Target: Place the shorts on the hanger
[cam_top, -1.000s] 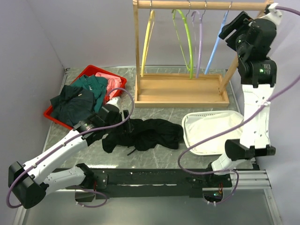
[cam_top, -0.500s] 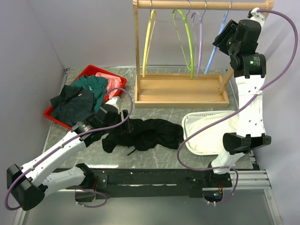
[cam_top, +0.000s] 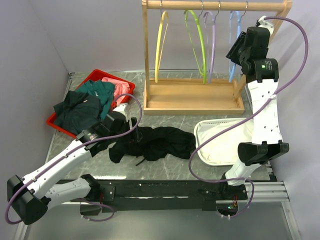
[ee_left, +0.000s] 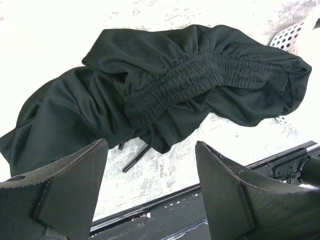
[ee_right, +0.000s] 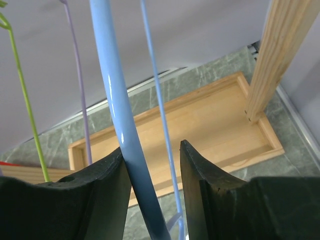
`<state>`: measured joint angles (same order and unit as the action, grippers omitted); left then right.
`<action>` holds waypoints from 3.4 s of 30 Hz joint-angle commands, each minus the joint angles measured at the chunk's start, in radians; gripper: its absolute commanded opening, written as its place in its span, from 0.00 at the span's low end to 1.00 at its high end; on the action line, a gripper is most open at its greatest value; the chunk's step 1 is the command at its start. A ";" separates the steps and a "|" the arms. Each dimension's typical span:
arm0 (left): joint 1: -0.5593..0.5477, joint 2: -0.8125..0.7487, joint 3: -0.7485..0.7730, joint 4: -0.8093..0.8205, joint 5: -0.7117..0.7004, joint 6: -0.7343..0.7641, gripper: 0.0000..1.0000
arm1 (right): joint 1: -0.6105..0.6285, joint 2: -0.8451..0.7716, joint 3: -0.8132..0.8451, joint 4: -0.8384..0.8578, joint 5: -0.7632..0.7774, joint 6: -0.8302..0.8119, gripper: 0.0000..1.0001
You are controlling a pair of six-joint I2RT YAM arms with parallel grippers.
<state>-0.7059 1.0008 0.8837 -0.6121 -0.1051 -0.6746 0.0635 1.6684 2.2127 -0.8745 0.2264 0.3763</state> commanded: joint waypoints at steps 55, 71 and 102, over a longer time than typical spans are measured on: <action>-0.012 -0.002 -0.146 0.150 -0.100 -0.212 0.75 | 0.048 -0.806 -0.775 0.169 -0.036 -0.039 0.00; -0.237 0.130 -0.238 0.302 -0.314 -0.366 0.61 | 0.366 -1.033 -1.123 0.066 -0.080 0.143 0.00; -0.110 0.332 -0.060 0.331 -0.564 -0.270 0.31 | 0.688 -1.043 -1.168 0.005 -0.369 0.176 0.00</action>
<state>-0.8539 1.3098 0.7792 -0.3676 -0.6376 -0.9863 0.7399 0.6186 1.0481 -0.9070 -0.0326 0.5880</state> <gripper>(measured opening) 0.311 0.195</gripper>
